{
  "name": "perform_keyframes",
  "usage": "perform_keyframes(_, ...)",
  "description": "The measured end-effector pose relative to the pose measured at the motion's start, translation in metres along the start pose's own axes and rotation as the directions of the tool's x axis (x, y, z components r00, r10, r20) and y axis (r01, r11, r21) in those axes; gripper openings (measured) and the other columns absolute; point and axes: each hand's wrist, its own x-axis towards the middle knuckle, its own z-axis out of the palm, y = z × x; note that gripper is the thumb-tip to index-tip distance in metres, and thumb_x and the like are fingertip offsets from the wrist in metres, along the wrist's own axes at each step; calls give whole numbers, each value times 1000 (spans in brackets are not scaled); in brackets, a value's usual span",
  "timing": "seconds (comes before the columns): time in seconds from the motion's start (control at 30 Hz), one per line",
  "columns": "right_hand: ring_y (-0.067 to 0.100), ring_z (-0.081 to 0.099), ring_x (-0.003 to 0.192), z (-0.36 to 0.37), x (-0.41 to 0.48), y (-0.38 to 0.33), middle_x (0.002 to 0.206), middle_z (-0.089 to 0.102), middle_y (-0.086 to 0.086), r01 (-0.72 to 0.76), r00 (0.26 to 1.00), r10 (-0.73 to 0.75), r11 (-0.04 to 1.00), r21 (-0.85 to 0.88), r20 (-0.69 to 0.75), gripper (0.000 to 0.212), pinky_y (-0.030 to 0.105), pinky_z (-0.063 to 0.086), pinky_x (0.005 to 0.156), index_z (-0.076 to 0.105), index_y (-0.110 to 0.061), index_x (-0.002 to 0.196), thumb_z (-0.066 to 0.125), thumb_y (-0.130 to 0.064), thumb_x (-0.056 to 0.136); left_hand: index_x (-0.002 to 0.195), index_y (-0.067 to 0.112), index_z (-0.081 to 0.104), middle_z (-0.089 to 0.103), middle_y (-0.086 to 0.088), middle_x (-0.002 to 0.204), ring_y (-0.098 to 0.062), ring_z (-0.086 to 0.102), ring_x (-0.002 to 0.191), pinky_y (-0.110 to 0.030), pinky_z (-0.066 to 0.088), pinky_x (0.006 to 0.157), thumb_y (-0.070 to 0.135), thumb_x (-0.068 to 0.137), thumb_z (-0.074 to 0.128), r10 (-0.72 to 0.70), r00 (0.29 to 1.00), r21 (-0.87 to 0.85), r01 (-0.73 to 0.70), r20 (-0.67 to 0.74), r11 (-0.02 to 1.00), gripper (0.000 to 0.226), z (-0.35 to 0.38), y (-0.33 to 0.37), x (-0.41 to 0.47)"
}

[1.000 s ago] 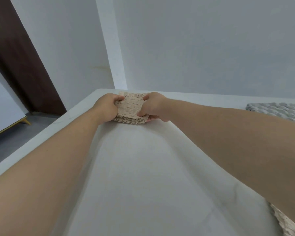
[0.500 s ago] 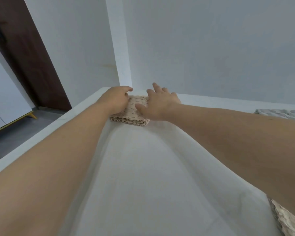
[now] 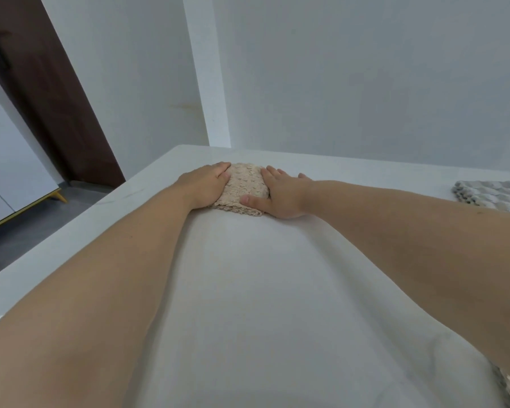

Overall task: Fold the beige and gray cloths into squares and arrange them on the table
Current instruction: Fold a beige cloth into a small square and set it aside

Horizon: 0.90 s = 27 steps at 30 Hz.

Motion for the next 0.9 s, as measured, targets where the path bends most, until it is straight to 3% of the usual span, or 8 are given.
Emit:
perform_keyframes(0.17, 20, 0, 157, -15, -13, -3, 170, -7, 4, 3, 1000, -2, 986, 164, -8, 99, 50, 9, 125, -3, -10, 162, 26, -76, 95, 161, 24, 22, 18, 5, 168, -19, 19, 154, -41, 15, 125, 42, 109, 23, -59, 994, -8, 58, -88, 998, 54, -11, 13, -18)
perform_keyframes(0.3, 19, 5, 156, -34, -60, 3, 170, -1, 3, 66, 994, -44, 974, 219, -103, 67, 36, 8, 124, 4, -9, 162, 21, -47, 109, 156, 19, 36, 40, -3, 159, -25, 36, 146, -39, 28, 119, 38, 110, 23, -59, 979, -17, 57, -197, 998, 52, -23, 38, -59)
perform_keyframes(0.5, 35, 44, 133, -54, -161, 30, 147, 49, 15, 8, 997, 11, 970, 244, -77, 45, 44, 37, 109, 41, -4, 145, 25, -27, 110, 145, 17, 50, 50, -2, 151, -25, 45, 138, -38, 36, 112, 31, 109, 29, 34, 981, 16, -31, -191, 999, 44, -26, 123, -141)
perform_keyframes(0.67, 31, 51, 131, -56, -252, 60, 145, 55, 12, 1, 987, 78, 872, 489, -142, 44, 37, 43, 106, 49, -5, 143, 33, -27, 109, 149, 21, 47, 47, 3, 154, -18, 42, 142, -36, 37, 113, 28, 108, 35, 110, 988, -67, -118, -111, 991, 44, -3, 222, -206)
perform_keyframes(0.73, 26, 61, 115, -55, -286, 74, 133, 63, 12, 8, 980, 100, 839, 543, -170, 42, 37, 47, 100, 52, -3, 139, 35, -26, 108, 149, 23, 47, 47, 4, 155, -18, 43, 141, -37, 38, 113, 28, 107, 36, 112, 991, -72, -117, -70, 991, 44, 5, 254, -225)
perform_keyframes(0.8, 4, 61, 72, -53, -320, 91, 111, 63, 1, 13, 974, 119, 820, 572, -193, 43, 25, 48, 75, 52, -8, 143, 37, -28, 108, 148, 25, 49, 47, 4, 154, -18, 45, 140, -37, 39, 113, 26, 106, 38, 112, 992, -73, -116, -50, 991, 43, 12, 282, -240)
perform_keyframes(0.83, -3, 52, 59, -52, -336, 100, 111, 59, -5, 9, 970, 134, 812, 583, -201, 45, 19, 42, 69, 50, -14, 148, 37, -30, 108, 147, 26, 50, 47, 4, 154, -18, 46, 139, -36, 41, 111, 25, 105, 40, 107, 993, -84, -110, -41, 990, 43, 15, 295, -247)
perform_keyframes(0.9, -10, 46, 65, -49, -368, 116, 134, 58, -11, -1, 963, 161, 803, 596, -216, 47, 15, 38, 74, 44, -23, 153, 40, -34, 107, 145, 27, 52, 49, 4, 153, -18, 52, 133, -32, 46, 104, 24, 104, 42, 87, 996, -129, -90, -29, 987, 42, 22, 319, -260)
